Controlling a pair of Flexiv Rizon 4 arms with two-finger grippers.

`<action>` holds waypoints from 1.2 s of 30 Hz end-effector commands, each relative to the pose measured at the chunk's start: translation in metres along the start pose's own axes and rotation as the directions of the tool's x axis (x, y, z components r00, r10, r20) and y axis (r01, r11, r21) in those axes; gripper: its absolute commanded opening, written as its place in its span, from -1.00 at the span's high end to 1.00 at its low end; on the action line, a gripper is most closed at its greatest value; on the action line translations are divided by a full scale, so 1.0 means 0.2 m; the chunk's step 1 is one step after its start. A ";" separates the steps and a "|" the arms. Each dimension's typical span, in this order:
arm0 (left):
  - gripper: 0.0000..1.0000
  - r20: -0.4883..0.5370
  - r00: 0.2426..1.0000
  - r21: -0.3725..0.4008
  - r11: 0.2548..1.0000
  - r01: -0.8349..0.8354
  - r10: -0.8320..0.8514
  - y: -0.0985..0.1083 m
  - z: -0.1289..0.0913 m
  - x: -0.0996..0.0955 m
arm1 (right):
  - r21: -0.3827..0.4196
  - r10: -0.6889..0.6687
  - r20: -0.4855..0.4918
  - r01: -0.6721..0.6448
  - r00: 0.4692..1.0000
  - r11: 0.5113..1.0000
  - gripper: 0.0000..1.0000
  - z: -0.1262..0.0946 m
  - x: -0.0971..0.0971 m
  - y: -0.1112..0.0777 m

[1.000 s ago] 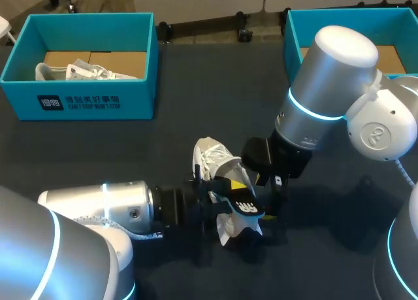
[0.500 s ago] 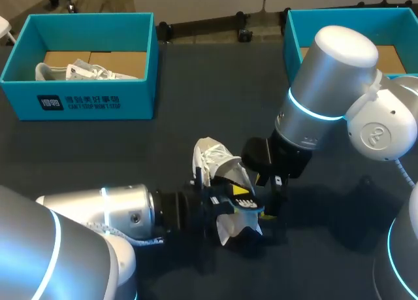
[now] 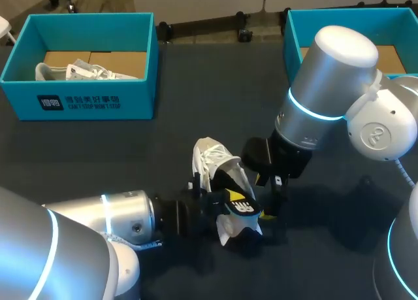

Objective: Take the shoe out of the shoebox, open the shoe tongue, remove and reinsert the insole, then place the shoe into the shoebox

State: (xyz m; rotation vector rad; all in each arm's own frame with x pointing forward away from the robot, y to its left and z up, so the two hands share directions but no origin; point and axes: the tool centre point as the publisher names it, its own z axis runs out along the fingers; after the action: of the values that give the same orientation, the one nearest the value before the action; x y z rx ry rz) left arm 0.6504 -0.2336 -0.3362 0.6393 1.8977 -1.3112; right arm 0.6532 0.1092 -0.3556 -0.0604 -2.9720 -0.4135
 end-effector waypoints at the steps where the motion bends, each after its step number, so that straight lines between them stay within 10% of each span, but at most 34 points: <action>1: 1.00 -0.005 1.000 -0.021 1.000 -0.002 0.002 0.03 0.03 -0.01 | 0.002 0.001 0.001 -0.001 1.000 1.000 -1.00 0.01 0.00 0.00; 12: 1.00 -0.015 1.000 -0.022 1.000 0.006 -0.007 0.02 0.03 -0.02 | 0.002 0.001 0.001 -0.001 1.000 1.000 -1.00 0.01 0.00 0.00; 14: 0.54 -0.017 1.000 -0.008 1.000 0.011 -0.011 0.01 0.02 -0.02 | 0.002 0.001 0.001 -0.001 1.000 1.000 -1.00 0.01 0.00 0.00; 19: 0.33 -0.019 0.999 0.021 0.999 0.036 -0.035 -0.02 0.01 -0.03 | 0.002 0.001 0.001 -0.001 1.000 1.000 -1.00 0.01 0.00 0.00; 36: 0.39 -0.038 0.997 0.069 0.995 0.070 -0.067 -0.14 -0.02 -0.06 | 0.002 0.001 0.001 -0.001 1.000 1.000 -1.00 0.01 0.00 0.00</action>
State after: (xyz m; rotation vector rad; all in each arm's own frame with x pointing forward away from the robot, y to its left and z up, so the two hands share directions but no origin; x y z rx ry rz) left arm 0.6381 -0.2424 -0.3128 0.6381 1.9214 -1.4252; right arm 0.6532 0.1092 -0.3556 -0.0604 -2.9719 -0.4135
